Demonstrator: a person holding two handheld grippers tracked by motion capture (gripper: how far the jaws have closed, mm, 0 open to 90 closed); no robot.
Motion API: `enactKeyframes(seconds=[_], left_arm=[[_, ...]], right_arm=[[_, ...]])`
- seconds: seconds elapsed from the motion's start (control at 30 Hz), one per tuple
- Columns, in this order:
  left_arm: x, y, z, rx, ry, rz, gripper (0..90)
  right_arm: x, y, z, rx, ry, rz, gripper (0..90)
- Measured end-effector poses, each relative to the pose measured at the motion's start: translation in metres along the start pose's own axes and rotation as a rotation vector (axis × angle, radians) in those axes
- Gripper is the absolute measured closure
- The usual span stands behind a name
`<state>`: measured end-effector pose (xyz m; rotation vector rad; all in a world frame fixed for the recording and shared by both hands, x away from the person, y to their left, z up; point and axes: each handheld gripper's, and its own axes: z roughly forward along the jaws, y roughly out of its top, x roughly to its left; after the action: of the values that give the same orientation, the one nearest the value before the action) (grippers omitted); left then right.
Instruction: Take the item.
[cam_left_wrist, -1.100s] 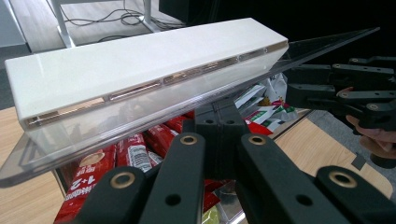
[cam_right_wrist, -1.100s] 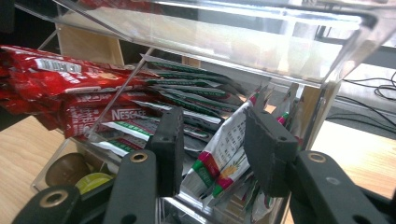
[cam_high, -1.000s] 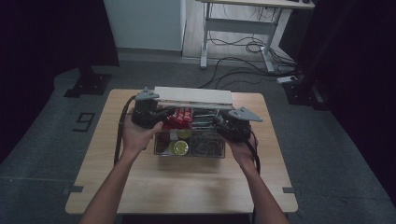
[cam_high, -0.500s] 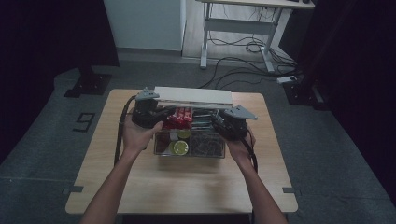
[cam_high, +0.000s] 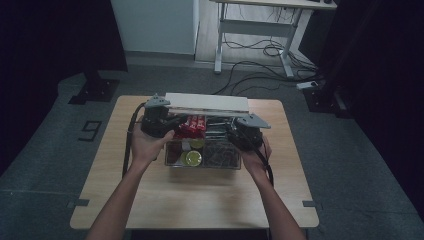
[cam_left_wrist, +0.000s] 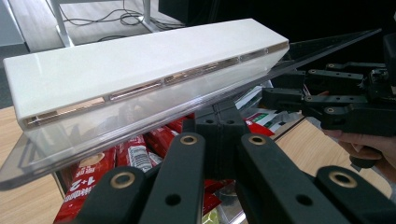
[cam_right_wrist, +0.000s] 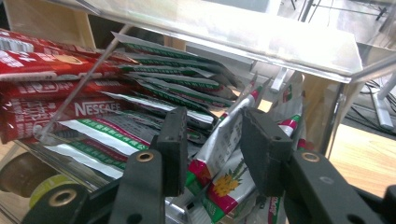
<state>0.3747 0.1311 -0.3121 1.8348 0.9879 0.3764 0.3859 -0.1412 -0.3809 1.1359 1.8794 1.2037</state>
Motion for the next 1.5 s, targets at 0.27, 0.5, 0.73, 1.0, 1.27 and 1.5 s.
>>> enactKeyframes(seconds=[0.27,0.5,0.73,1.0,1.27,1.5], left_arm=[[0.0,0.0,0.0,-0.001,0.0,0.0,89.9],[0.001,-0.001,0.0,-0.005,0.002,0.0,89.9],[0.001,-0.001,0.0,-0.005,0.003,0.0,89.9],[-0.001,0.0,0.002,-0.009,0.004,0.0,89.9],[-0.002,0.001,0.002,-0.004,0.008,0.004,89.9],[-0.001,0.001,0.002,-0.003,0.01,0.003,89.9]], right_arm=[[-0.002,-0.005,0.0,0.008,0.01,0.014,70.1],[-0.005,-0.006,0.0,0.021,0.019,0.027,86.6],[-0.008,-0.007,-0.008,-0.011,0.048,0.048,88.0],[-0.006,-0.005,-0.032,-0.097,0.053,0.031,88.4],[-0.005,-0.006,-0.046,-0.156,0.066,0.045,88.5],[-0.006,-0.006,-0.054,-0.188,0.069,0.048,88.5]])
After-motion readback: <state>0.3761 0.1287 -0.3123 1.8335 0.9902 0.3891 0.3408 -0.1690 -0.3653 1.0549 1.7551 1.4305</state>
